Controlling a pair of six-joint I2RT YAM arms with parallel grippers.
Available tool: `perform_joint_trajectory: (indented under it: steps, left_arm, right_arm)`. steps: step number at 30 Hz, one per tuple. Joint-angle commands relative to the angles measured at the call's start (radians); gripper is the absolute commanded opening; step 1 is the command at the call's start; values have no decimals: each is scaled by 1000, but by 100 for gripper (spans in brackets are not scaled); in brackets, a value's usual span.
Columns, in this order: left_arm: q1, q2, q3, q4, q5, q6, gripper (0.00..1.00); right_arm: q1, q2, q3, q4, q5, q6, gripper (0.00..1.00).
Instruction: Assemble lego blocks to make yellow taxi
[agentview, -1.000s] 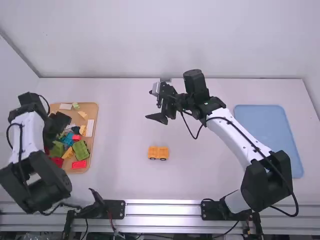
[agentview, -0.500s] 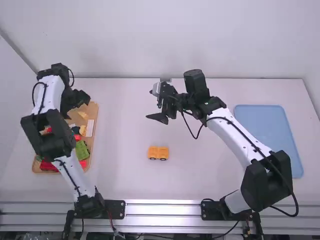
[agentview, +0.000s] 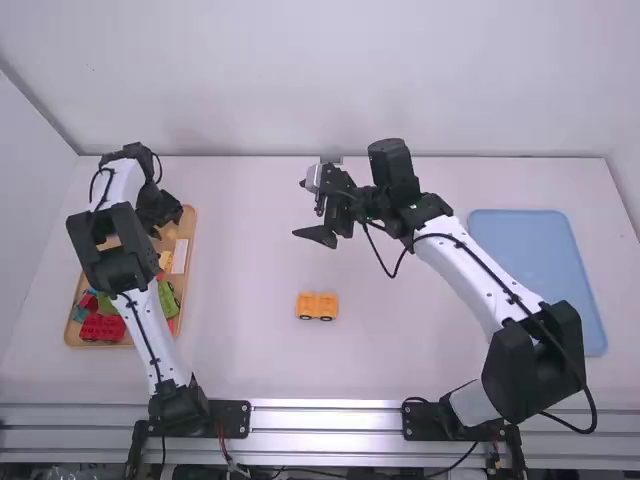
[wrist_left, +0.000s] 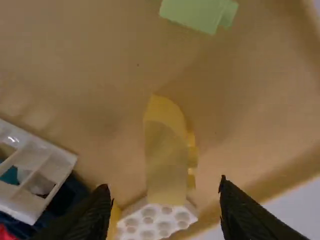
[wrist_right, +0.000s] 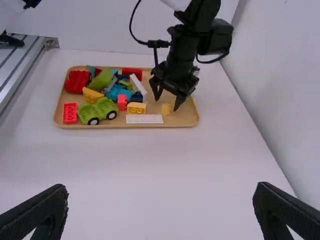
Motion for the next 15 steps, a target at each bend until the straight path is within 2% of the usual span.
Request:
perform_joint_trajectory:
  steps: [1, 9, 11, 15]
  left_arm:
    - [11, 4, -26, 9, -11, -26, 55]
    - [11, 4, -91, 90, -11, -27, 45]
    - [11, 4, -96, 100, -11, -27, 39]
    - [11, 4, -97, 97, -11, -46, 39]
  right_arm:
    - [-3, 9, -6, 0, -6, 6, 99]
    - [-3, 9, -6, 1, -6, 5, 99]
    - [-3, 9, -6, 1, -6, 5, 99]
    - [-3, 9, -5, -2, -6, 5, 99]
